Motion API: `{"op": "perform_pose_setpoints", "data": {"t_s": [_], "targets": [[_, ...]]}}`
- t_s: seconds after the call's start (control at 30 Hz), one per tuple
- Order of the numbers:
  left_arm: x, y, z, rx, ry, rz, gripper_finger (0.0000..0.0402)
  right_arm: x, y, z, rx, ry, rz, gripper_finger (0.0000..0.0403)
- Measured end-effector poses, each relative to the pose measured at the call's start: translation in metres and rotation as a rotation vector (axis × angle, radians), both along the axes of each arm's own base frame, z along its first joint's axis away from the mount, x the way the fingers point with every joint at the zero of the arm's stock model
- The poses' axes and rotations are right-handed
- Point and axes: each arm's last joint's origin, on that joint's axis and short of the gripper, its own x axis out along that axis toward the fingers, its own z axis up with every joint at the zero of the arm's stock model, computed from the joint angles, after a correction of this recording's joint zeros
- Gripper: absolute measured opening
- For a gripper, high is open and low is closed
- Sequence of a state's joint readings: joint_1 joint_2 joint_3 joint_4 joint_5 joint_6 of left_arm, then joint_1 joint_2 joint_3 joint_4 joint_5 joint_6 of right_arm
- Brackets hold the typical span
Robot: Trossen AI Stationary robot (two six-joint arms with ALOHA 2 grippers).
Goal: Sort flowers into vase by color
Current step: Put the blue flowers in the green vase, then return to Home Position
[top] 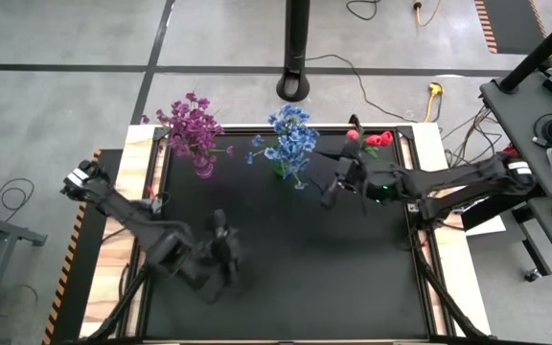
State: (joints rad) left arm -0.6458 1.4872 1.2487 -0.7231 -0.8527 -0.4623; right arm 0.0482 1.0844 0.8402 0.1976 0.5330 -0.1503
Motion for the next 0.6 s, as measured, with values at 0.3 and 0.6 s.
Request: {"op": "perform_pose_setpoints", "data": {"t_s": [0.3, 0.6], "targets": [[-0.047, -0.041, 0.006, 0.012, -0.062, -0.044, 0.0206, -0.041, 0.038, 0.017, 0.016, 0.02, 0.09, 0.0327], [-0.06, -0.05, -0.029, -0.095, 0.0, -0.085, 0.0185, -0.078, 0.076, -0.006, 0.078, 0.11, 0.304, 0.0327]]}}
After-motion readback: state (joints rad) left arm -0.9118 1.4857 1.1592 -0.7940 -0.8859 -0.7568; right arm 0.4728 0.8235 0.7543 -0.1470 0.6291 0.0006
